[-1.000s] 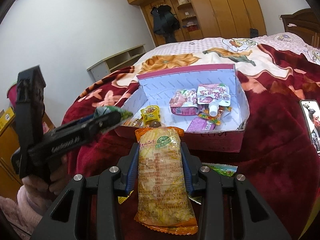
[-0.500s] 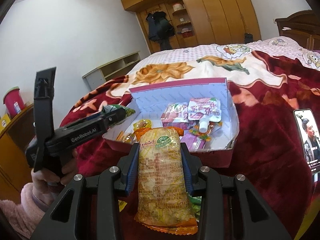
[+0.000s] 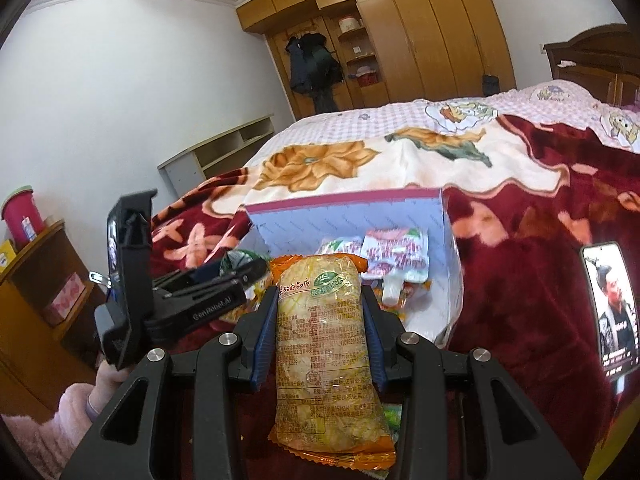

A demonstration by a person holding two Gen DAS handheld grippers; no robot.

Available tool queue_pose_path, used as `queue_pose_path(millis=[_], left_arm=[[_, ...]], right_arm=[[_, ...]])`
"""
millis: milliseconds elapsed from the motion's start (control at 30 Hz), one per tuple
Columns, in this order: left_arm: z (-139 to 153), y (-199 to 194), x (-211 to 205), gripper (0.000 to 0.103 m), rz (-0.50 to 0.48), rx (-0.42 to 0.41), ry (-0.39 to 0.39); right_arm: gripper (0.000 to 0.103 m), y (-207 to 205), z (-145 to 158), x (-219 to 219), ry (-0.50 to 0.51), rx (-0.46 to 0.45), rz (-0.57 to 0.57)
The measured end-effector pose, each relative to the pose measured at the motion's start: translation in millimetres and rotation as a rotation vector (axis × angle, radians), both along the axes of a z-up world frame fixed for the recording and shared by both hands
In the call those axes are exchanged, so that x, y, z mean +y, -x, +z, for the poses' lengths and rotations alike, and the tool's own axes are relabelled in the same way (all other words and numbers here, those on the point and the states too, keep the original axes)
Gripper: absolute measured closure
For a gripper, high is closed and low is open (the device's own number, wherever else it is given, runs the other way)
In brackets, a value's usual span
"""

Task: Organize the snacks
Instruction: 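Carry the green packet with the left tool while the right carries the bread-roll packet into the box, then release the green packet in the box with the left tool while the right releases the bread-roll packet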

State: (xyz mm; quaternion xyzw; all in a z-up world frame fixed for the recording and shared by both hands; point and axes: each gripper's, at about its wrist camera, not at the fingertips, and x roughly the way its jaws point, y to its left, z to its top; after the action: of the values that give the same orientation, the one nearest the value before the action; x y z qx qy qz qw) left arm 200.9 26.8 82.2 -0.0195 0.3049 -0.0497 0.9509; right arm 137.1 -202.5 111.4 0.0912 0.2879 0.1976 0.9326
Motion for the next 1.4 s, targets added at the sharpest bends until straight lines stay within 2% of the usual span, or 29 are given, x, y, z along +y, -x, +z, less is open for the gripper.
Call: queue_pose_path(millis=[300,567,1033,1400], left_arm=[[-16,-17,2,0.049,0.021,0.053,-0.004],[-27,-24,8,0.041,0.041,0.085,0.006],[-31,-20,-3,0.035,0.036,0.072,-0.047],[-32,-20,-4,0.035,0.037,0.071,-0.051]], right_arm=[[0.063,-23,-6,3,0.028,0.018,-0.001],[0.063,-40,-11,7,0.051,0.027,-0.011],[0.063,-73,-32,3,0.082,0.068,-0.053],[0.063,-86,-55,-3,0.071,0.128,-0.084]])
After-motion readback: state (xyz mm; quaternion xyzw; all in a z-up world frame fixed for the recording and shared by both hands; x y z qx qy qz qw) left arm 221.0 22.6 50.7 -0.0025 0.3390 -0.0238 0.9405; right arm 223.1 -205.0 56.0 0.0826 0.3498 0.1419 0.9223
